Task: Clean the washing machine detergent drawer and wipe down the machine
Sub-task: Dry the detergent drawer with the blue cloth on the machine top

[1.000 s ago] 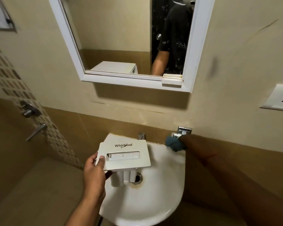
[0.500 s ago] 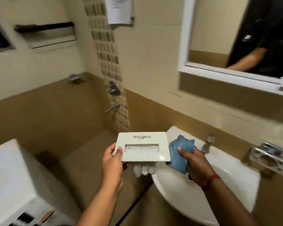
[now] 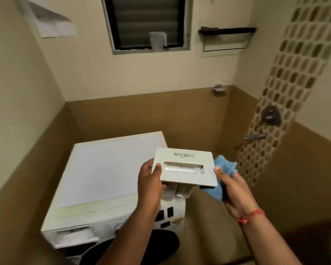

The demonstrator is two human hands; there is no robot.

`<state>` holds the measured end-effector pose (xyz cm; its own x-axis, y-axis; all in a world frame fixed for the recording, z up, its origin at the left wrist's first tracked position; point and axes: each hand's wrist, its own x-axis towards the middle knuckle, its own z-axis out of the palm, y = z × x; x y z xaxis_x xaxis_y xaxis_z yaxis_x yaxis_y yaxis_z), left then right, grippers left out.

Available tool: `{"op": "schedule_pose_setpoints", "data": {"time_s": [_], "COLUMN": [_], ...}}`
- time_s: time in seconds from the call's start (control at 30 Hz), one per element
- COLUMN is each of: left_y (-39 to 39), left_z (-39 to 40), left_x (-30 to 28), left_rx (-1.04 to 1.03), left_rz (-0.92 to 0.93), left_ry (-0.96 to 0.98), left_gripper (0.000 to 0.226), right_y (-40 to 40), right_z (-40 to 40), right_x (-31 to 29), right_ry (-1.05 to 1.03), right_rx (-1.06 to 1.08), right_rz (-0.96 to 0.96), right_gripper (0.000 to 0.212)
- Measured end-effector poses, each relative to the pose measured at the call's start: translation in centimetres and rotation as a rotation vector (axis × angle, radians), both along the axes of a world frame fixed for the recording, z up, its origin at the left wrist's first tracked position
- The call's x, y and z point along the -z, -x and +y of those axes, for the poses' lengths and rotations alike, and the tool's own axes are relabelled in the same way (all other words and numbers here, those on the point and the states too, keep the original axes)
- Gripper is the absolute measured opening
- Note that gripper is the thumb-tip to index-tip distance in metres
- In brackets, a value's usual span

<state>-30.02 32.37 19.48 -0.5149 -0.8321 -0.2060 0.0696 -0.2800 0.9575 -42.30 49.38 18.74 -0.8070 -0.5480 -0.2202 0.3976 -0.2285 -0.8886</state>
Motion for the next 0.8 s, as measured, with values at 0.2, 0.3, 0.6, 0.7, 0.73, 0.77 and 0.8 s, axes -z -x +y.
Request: {"op": "schedule_pose_setpoints", "data": {"time_s": [0.2,0.3,0.6,0.7,0.73,0.77,0.8], "left_y": [-4.9,-6.3,-7.8,-8.1,-8.2,-8.3,-8.6], "left_z": [-9.6,-13.0,-18.5,-19.6,-19.9,-20.2,-20.6], "left_x": [0.7,1.4,2.6,2.9,2.9,3.1,3.2], "left_rx": [-0.233,-0.317,-0.451,-0.443,-0.422,-0.396,-0.37], "left_rz": [-0.02,-0.034,-0.029,-0.023,-0.036,-0.043,-0.055], "left_ry": [-0.03,-0.056,-0.097,-0.09,-0.077,-0.06,-0.036], "left_gripper": [0.019,0.024,0.027,0.026,0.027,0.028,0.028], "right_y": [-2.7,-2.9,-2.4,-2.6,-2.7,-2.9,-3.0], "right_z": [-12.7,-17.6,-26.5,-28.5,-29.0,-29.5,-30.1], "right_x": [0.2,1.0,2.9,2.6,2.6,2.5,2.5], "right_ry": [-0.049,-0.038,-0.053,-0.046,-0.044,-0.046,-0.046], "right_rx": [-0.165,-0.25,-0.431,-0.419,-0.398,-0.379,-0.366], "right_rz": [0.047,0.047,0.006,0.047,0.051,0.05,0.046], "right_gripper": [0.03,0.031,0.034,0.03,0.029,0.028,0.028]}}
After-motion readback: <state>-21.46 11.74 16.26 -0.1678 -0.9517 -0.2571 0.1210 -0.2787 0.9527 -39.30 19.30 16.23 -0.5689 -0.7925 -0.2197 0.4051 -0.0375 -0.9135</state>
